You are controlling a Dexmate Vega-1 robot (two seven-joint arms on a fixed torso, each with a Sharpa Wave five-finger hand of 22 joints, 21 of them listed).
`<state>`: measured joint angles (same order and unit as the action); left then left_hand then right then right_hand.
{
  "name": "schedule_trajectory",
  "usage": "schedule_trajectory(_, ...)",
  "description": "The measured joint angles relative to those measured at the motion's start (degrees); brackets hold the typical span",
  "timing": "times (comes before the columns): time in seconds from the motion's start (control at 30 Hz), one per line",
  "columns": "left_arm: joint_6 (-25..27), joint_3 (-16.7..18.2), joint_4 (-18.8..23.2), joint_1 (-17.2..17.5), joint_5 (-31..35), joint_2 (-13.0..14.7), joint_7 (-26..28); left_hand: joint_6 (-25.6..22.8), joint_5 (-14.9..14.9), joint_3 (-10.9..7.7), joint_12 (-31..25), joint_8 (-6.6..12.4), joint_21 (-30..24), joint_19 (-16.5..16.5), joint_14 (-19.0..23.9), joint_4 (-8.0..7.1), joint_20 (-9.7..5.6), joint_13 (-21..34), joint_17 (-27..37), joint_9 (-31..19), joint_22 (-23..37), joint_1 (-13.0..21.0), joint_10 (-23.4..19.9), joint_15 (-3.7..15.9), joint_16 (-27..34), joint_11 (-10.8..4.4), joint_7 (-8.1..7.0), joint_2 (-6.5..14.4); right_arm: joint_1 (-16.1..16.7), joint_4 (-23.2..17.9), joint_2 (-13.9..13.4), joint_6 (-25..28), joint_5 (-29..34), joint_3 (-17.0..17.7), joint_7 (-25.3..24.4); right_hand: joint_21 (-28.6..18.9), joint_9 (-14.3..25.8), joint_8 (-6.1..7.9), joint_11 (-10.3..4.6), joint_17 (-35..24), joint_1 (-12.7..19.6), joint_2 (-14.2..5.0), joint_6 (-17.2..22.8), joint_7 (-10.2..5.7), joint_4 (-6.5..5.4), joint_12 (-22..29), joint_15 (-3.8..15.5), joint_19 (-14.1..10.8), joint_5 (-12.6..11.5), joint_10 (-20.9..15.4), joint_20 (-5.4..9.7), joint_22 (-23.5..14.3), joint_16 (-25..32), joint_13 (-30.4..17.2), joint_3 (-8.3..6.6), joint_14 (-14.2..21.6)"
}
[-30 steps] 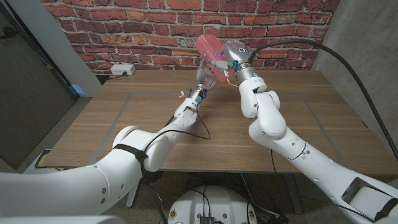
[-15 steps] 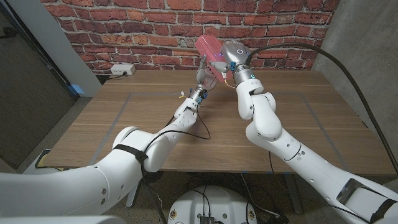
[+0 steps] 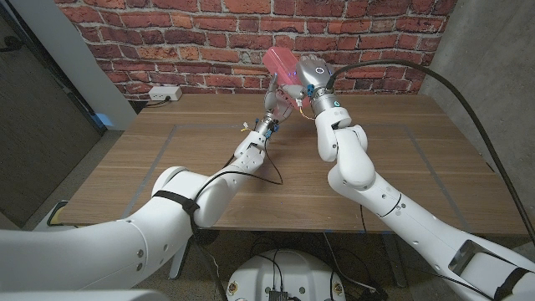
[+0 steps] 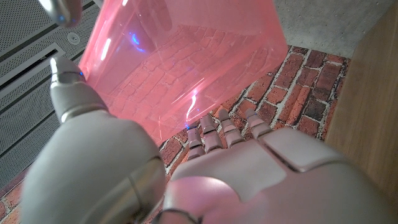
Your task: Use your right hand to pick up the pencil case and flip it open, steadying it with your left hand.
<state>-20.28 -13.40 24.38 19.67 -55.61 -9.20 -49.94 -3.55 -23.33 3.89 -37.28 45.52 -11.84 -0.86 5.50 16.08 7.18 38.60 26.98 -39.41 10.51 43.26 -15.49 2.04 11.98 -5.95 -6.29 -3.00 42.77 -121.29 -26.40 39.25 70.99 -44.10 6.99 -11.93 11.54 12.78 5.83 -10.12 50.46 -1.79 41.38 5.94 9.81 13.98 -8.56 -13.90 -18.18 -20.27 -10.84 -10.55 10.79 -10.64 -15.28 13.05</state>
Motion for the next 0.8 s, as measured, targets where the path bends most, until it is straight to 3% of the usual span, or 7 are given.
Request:
schedule_trajectory(0.3, 0.0, 0.3, -1.2, -0.7, 0.5, -0.3, -0.5, 0.0, 0.0, 0.0, 0.2, -0.04, 0.0, 0.0, 0.4, 0.0, 0.0, -0.2, 0.0, 0.0, 0.0, 0.0, -0.2, 0.05, 0.0, 0.23, 0.0, 0.0, 0.0, 1.3, 0.5, -0.5, -0.1, 0.1, -2.0, -0.4, 0.4, 0.22, -0.84, 0.0, 1.8, -0.43, 0.9, -0.88, 0.14, 0.5, 1.39, -1.0, -1.3, -1.2, 1.02, 0.0, 0.2, 0.0, -1.1, 1.8)
schedule_trajectory(0.63, 0.3, 0.6, -2.3, -1.5, 1.2, -0.6, -0.7, 0.1, 0.1, 0.0, 0.4, -0.04, 0.0, 0.0, 0.4, 0.0, 0.01, -0.5, 0.0, 0.0, 0.0, 0.0, -0.5, 0.01, 0.0, 0.51, 0.11, 0.0, -0.4, 2.4, 0.7, -0.9, -0.6, 0.1, -3.2, -0.4, 0.6, 0.22, -0.76, 0.0, 2.6, -0.67, 1.0, -0.82, 0.15, 0.5, 1.35, -1.0, -2.0, -1.8, 1.02, 0.0, 0.2, -0.2, -1.73, 2.4)
schedule_trajectory(0.8, 0.4, 0.7, -2.7, -1.8, 1.5, -0.7, -0.8, 0.3, 0.1, 0.0, 0.8, -0.04, 0.0, 0.0, 1.1, 0.0, 0.01, -0.7, 0.0, 0.0, 0.0, 0.0, -0.5, 0.01, 0.0, 0.54, 0.29, 0.0, -0.5, 2.8, 0.6, -0.9, -0.7, 0.0, -3.7, -0.4, 0.6, 0.36, -1.49, 0.0, 3.9, -0.44, 1.4, -0.89, 0.22, 0.5, 1.87, -1.1, -2.8, -2.5, 1.11, 0.0, 0.2, -0.2, -2.28, 2.9)
